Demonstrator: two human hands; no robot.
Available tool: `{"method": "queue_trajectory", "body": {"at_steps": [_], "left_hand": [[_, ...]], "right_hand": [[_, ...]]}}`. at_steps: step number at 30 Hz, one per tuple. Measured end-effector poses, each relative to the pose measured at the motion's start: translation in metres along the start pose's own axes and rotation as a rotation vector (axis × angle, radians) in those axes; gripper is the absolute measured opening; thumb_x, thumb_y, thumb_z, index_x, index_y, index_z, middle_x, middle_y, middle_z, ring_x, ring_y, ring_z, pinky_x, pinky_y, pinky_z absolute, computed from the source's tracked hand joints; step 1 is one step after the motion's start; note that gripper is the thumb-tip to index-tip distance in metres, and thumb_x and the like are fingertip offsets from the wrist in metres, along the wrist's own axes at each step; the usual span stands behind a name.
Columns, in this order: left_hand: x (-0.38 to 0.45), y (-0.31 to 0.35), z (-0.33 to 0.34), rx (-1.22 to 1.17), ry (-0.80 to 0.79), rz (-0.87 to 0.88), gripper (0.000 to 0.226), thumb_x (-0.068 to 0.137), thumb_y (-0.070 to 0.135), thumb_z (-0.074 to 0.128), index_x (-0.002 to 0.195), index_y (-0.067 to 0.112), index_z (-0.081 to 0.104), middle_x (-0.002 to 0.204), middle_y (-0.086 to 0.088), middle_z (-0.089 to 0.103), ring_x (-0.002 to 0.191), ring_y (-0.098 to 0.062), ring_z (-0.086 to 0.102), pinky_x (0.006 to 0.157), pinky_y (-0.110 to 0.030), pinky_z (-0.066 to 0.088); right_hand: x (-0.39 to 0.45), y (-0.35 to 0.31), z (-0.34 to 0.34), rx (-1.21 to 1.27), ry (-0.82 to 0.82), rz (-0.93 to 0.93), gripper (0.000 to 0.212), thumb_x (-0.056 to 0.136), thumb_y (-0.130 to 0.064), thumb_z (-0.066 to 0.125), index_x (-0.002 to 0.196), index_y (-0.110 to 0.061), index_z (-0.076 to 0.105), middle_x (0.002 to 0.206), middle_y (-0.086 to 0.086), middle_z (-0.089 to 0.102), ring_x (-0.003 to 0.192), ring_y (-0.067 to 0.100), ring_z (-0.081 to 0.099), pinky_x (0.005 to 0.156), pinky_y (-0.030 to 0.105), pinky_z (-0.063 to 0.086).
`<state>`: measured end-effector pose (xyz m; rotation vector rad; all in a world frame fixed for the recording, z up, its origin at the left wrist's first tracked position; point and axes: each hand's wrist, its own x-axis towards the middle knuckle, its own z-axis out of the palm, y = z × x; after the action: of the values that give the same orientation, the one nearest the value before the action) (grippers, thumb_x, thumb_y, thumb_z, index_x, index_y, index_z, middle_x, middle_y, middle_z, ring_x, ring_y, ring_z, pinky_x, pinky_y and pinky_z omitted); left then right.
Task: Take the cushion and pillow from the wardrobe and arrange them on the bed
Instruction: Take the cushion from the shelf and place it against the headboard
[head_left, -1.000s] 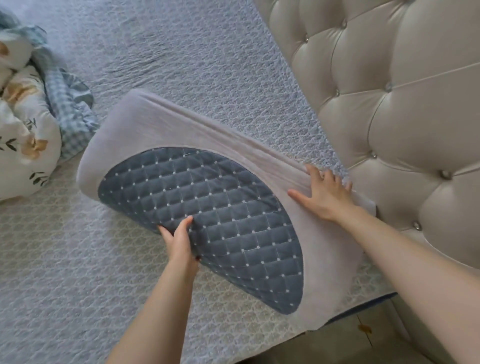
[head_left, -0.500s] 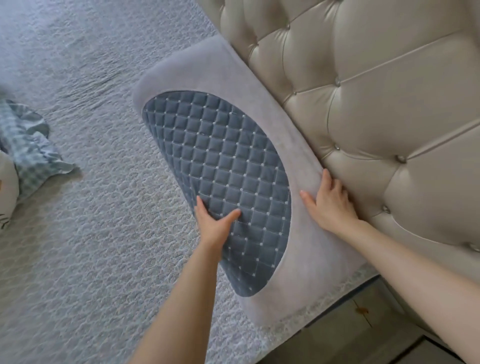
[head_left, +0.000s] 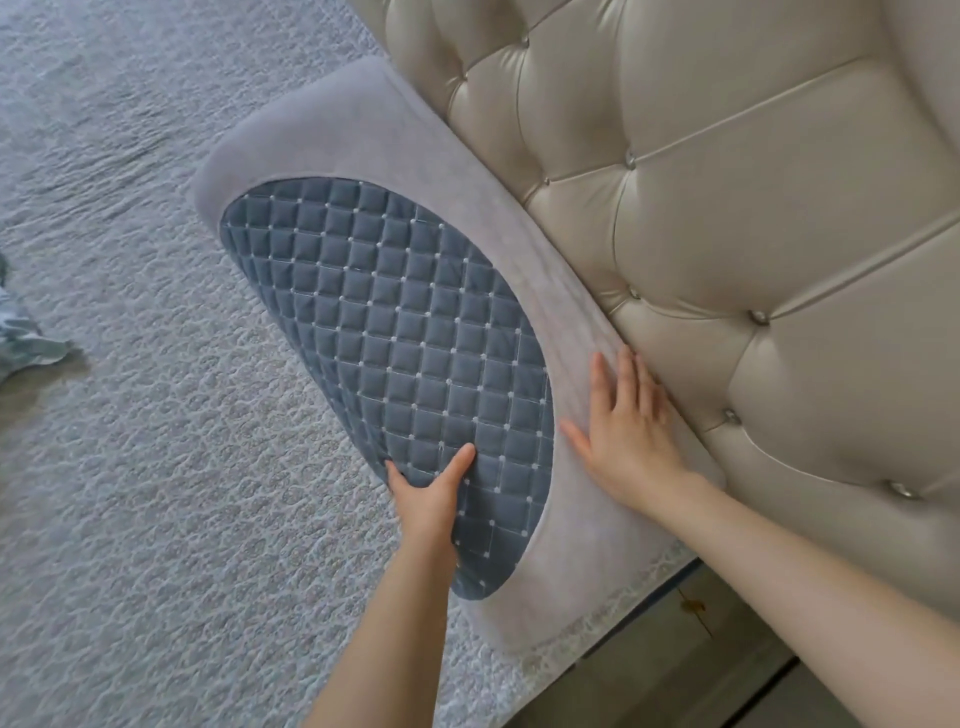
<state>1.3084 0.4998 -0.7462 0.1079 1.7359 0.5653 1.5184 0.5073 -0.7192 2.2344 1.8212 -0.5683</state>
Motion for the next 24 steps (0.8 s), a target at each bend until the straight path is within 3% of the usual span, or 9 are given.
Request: {"method": "queue_trajectory", "body": {"at_steps": [4, 9, 13, 17, 21, 24], "left_hand": [[0.0, 0.008, 0.003, -0.038, -0.011, -0.037, 0.118, 0.065, 0.034, 0.092, 0.156, 0.037, 0.017, 0.157, -0.002, 0.035, 0.139, -0.035, 0.039, 0.112, -0.061, 0.033], [-0.004, 0.008, -0.01, -0.062, -0.064, -0.055, 0.108, 0.073, 0.034, 0.086, 0.156, 0.042, 0.017, 0.156, 0.0, 0.039, 0.137, -0.034, 0.041, 0.108, -0.059, 0.036], [-0.012, 0.004, -0.029, -0.012, -0.111, -0.023, 0.092, 0.085, 0.024, 0.075, 0.157, 0.039, 0.02, 0.156, 0.002, 0.039, 0.136, -0.032, 0.043, 0.108, -0.056, 0.037], [-0.033, 0.002, -0.053, 0.017, -0.154, 0.009, 0.065, 0.093, 0.014, 0.061, 0.153, 0.026, 0.038, 0.138, -0.002, 0.056, 0.097, -0.019, 0.057, 0.09, -0.042, 0.047], [-0.068, -0.005, -0.085, 0.04, -0.26, 0.082, 0.046, 0.094, 0.009, 0.057, 0.14, 0.016, 0.056, 0.134, -0.005, 0.061, 0.116, -0.021, 0.06, 0.094, -0.039, 0.053], [-0.093, -0.01, -0.118, 0.006, -0.199, 0.193, 0.034, 0.093, 0.005, 0.055, 0.121, 0.017, 0.068, 0.119, 0.001, 0.07, 0.104, -0.012, 0.066, 0.079, -0.027, 0.054]], "right_hand": [[0.001, -0.007, 0.013, -0.008, -0.054, 0.008, 0.102, 0.083, -0.074, 0.022, 0.146, -0.011, -0.027, 0.152, 0.025, -0.032, 0.143, 0.039, -0.025, 0.112, 0.063, -0.005], [0.0, -0.008, 0.011, -0.023, -0.062, 0.014, 0.102, 0.083, -0.074, 0.02, 0.145, -0.01, -0.028, 0.153, 0.026, -0.031, 0.143, 0.041, -0.023, 0.112, 0.064, -0.003], [-0.006, -0.027, 0.004, -0.027, -0.064, 0.087, 0.095, 0.092, -0.061, 0.037, 0.15, -0.006, -0.015, 0.156, 0.027, -0.021, 0.144, 0.045, -0.014, 0.112, 0.065, 0.004], [-0.03, -0.058, -0.005, -0.002, -0.141, 0.024, 0.076, 0.099, -0.037, 0.039, 0.152, -0.008, -0.007, 0.16, 0.016, -0.018, 0.145, 0.042, -0.013, 0.117, 0.057, 0.009], [-0.071, -0.091, -0.013, 0.026, -0.239, -0.145, 0.064, 0.101, -0.031, 0.038, 0.154, -0.01, 0.008, 0.163, 0.01, -0.002, 0.148, 0.034, -0.006, 0.12, 0.045, 0.012], [-0.107, -0.12, -0.02, 0.096, -0.239, -0.25, 0.056, 0.101, -0.027, 0.039, 0.151, -0.009, 0.021, 0.16, 0.008, 0.019, 0.149, 0.027, 0.007, 0.12, 0.04, 0.015]]}}
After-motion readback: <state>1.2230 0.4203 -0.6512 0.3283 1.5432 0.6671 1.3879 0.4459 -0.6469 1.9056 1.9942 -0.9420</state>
